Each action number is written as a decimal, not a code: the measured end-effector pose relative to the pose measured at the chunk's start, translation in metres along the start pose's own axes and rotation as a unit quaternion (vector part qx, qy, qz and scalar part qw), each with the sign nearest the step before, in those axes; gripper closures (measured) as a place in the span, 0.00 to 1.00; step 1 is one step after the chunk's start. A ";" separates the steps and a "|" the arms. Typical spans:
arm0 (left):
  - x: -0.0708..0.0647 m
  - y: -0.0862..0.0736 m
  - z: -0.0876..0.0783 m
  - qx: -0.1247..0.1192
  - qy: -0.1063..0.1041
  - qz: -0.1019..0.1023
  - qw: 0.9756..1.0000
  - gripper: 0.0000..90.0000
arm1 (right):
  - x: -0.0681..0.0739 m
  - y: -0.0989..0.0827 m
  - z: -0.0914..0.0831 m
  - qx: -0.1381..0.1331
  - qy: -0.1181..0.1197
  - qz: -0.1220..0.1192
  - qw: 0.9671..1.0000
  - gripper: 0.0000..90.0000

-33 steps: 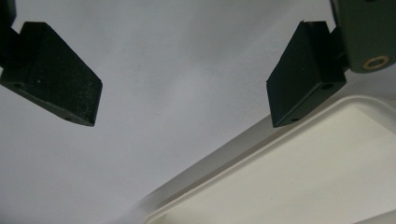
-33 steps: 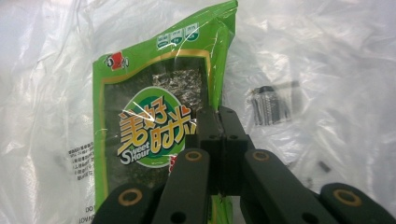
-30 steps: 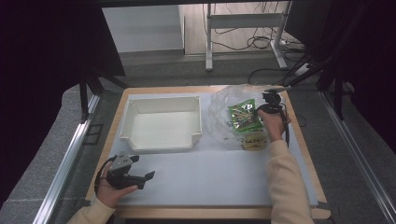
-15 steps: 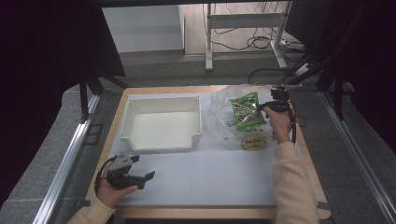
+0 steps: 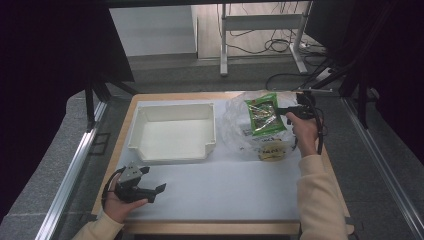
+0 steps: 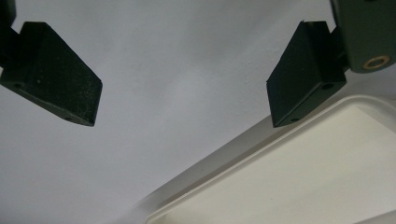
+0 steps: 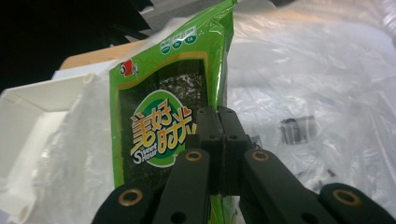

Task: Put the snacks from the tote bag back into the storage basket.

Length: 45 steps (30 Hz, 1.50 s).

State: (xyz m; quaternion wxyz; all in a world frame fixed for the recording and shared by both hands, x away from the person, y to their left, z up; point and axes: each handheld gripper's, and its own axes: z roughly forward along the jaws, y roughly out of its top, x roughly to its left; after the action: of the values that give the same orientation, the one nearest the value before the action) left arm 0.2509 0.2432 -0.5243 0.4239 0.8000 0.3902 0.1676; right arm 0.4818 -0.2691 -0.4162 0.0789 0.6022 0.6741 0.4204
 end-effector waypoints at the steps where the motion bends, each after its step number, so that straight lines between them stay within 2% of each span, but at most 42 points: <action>1: 0.000 0.000 0.000 0.000 0.000 0.000 1.000 0.11 | 0.001 0.000 -0.001 -0.003 0.002 -0.002 1.000 1.00; 10: 0.000 0.000 0.000 0.001 0.001 0.000 1.000 0.11 | 0.011 0.000 -0.010 -0.018 0.027 -0.011 0.999 1.00; 24: 0.000 0.000 0.000 0.000 0.001 0.000 1.000 0.12 | 0.026 0.001 -0.013 -0.030 0.064 -0.017 0.997 1.00; 33: 0.000 0.000 0.000 0.000 0.001 0.000 1.000 0.12 | 0.039 0.001 -0.007 -0.027 0.076 -0.031 0.996 1.00; 45: 0.000 0.000 -0.001 0.000 0.002 0.000 1.000 0.12 | 0.054 0.000 0.004 -0.021 0.097 -0.032 0.995 1.00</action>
State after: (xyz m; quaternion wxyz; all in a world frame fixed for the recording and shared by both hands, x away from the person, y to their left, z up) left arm 0.2506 0.2439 -0.5240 0.4230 0.7999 0.3907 0.1691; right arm 0.4703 -0.2196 -0.3973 0.0392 0.5351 0.6883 0.4883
